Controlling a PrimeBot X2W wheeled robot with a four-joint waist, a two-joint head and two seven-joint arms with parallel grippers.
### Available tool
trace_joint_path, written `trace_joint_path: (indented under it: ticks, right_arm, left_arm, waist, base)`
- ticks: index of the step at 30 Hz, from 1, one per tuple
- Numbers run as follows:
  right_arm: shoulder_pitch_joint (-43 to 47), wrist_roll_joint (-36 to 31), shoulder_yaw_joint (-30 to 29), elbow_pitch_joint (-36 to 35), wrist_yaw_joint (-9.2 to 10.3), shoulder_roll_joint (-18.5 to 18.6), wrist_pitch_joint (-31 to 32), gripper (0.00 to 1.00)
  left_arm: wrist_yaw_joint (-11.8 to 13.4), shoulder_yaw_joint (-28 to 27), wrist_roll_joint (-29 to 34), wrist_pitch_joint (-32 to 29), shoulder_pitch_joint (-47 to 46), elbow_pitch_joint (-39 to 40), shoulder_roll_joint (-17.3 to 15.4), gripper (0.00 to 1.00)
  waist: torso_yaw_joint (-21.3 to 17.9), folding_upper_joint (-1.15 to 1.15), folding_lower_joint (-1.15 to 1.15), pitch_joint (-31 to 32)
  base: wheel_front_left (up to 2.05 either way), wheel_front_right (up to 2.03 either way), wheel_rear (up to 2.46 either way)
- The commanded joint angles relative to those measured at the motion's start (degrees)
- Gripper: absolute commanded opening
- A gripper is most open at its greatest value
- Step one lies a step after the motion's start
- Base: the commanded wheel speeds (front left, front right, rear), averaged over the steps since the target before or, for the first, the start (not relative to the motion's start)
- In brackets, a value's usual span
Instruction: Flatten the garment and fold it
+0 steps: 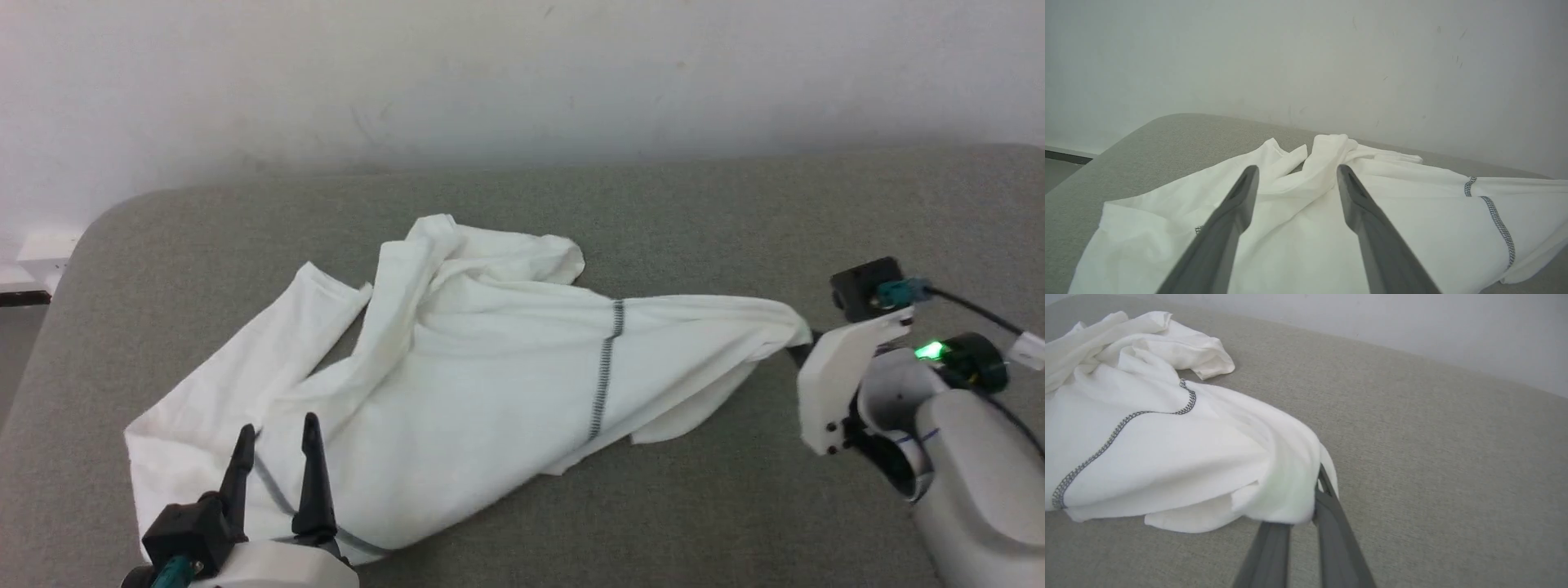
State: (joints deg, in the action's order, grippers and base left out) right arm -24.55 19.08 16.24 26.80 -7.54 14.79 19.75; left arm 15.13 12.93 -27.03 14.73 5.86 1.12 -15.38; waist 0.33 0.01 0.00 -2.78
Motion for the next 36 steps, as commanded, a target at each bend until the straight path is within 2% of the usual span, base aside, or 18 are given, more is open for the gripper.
trace_joint_path:
  ticks: [1, 6, 10, 13, 18, 19, 20, 21, 25, 29, 32, 36]
  right_arm:
    - [-0.4, -0.3, -1.4, -0.6, 0.05, 0.8, 1.1, 0.0]
    - [-0.9, -1.2, -8.7, -4.3, 0.05, 4.4, 5.7, 0.0]
    - [-0.3, -2.5, -15.4, -5.4, 0.05, 5.9, 8.7, 0.0]
    - [1.7, -3.4, -19.5, -4.1, 0.05, 5.4, 8.7, 0.0]
    - [5.2, -4.3, -24.1, 1.5, 0.05, 2.1, 3.2, 0.0]
    - [5.8, -4.5, -24.7, 2.7, 0.05, 1.3, 1.8, 0.15]
    - [6.4, -4.5, -25.1, 3.8, 0.05, 0.6, 0.4, 0.38]
    - [6.9, -4.5, -25.4, 4.6, 0.05, 0.0, -1.4, 0.98]
    - [8.8, -3.1, -26.3, 4.6, 0.05, -1.9, -9.9, 1.0]
    - [10.7, -1.9, -27.3, 0.4, 0.05, -2.6, -16.0, 1.0]
    - [11.2, -1.4, -25.8, -4.7, 0.05, -2.7, -15.6, 1.0]
    - [8.9, -0.6, -20.7, -9.8, 0.05, -2.5, -9.2, 1.0]
  left_arm:
    - [-0.4, -0.2, 0.6, 0.3, 0.0, 0.0, 0.2, 1.0]
    - [-1.1, -0.6, 1.2, 0.3, -1.1, 0.3, 0.4, 1.0]
    - [-2.0, -0.7, 1.6, 0.3, -2.5, -0.1, 0.6, 1.0]
    - [-2.7, -0.9, 1.9, 0.3, -3.5, -0.5, 1.2, 1.0]
    - [-3.8, -1.7, 2.5, 0.3, -4.9, -1.3, 1.9, 1.0]
    - [-4.1, -1.9, 2.6, 0.3, -5.1, -1.5, 2.0, 1.0]
    - [-4.3, -2.1, 2.7, 0.3, -5.2, -1.7, 2.2, 1.0]
    - [-4.4, -2.4, 2.9, 0.3, -5.2, -1.9, 2.3, 1.0]
    - [-4.9, -3.2, 3.3, 0.3, -4.9, -2.5, 2.7, 1.0]
    - [-5.1, -4.0, 3.7, 0.3, -4.0, -2.7, 3.1, 1.0]
    - [-5.2, -4.3, 3.9, 0.3, -3.3, -2.6, 3.4, 1.0]
    - [-5.6, -4.3, 4.3, 0.3, -3.4, -2.2, 3.6, 1.0]
  waist:
    - [-0.6, -0.01, 0.0, -0.8]
    - [-1.0, -0.01, 0.0, -3.7]
    - [-0.6, -0.01, 0.0, -5.8]
    - [0.1, -0.01, 0.0, -7.3]
    - [0.7, -0.01, 0.0, -8.6]
    - [0.8, -0.01, 0.0, -8.6]
    - [0.8, -0.01, 0.0, -8.5]
    - [0.7, -0.01, 0.0, -8.3]
    - [0.2, -0.01, 0.0, -6.7]
    - [-0.6, -0.01, 0.0, -4.7]
    - [-1.2, -0.01, 0.0, -3.8]
    - [-1.2, -0.01, 0.0, -3.9]
  base:
    - [0.0, 0.0, 0.0]
    - [0.0, 0.0, 0.0]
    - [0.0, 0.0, 0.0]
    - [0.0, 0.0, 0.0]
    - [0.0, 0.0, 0.0]
    - [0.0, 0.0, 0.0]
    - [0.0, 0.0, 0.0]
    - [0.0, 0.0, 0.0]
    - [0.0, 0.0, 0.0]
    - [0.0, 0.0, 0.0]
    - [0.0, 0.0, 0.0]
    - [0.0, 0.0, 0.0]
